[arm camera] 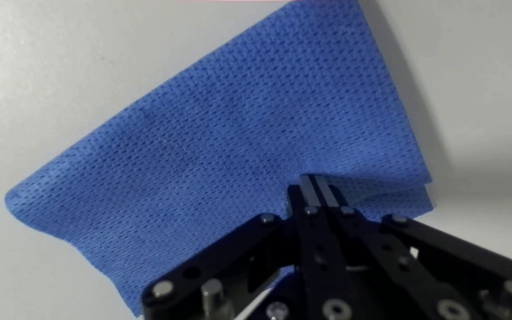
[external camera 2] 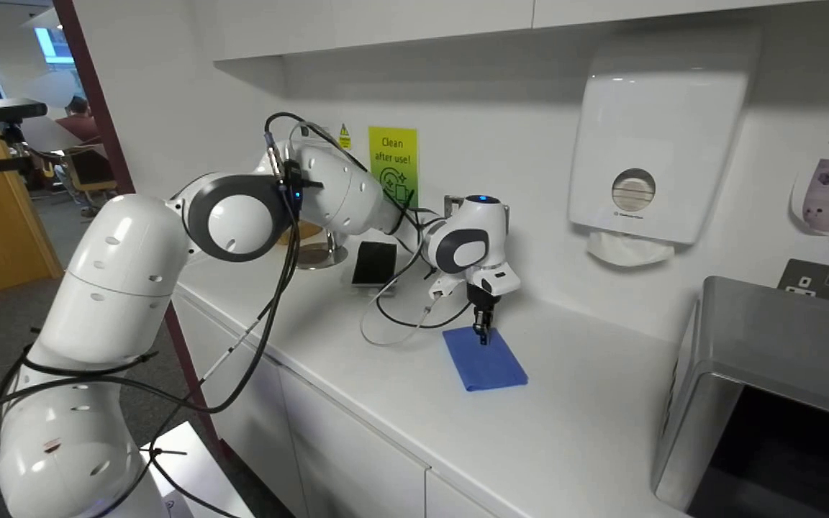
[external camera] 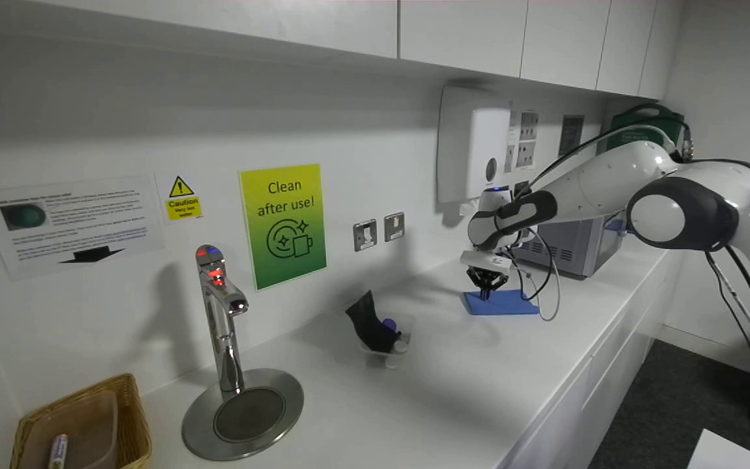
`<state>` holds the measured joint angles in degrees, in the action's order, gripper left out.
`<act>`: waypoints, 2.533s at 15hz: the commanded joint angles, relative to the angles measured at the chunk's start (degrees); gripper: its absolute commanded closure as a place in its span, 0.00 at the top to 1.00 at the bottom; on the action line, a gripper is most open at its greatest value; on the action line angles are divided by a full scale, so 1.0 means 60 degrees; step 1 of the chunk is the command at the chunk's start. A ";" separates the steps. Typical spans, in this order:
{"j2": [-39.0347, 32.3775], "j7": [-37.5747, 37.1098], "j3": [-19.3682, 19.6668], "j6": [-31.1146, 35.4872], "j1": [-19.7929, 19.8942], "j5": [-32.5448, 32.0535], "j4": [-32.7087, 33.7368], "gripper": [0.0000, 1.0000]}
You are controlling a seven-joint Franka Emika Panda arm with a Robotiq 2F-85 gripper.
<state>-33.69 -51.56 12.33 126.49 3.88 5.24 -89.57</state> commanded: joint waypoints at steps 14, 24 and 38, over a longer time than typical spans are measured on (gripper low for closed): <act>0.0551 -0.0081 -0.0988 0.0030 -0.1733 -0.0980 -0.0764 0.00; 0.2676 0.1060 -0.1225 0.0054 -0.1083 0.0321 -0.3509 0.00; 0.5233 0.0662 -0.1174 0.0656 -0.1001 -0.1346 -0.6912 0.00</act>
<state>-7.19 -46.66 5.36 127.28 -3.18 1.13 -126.51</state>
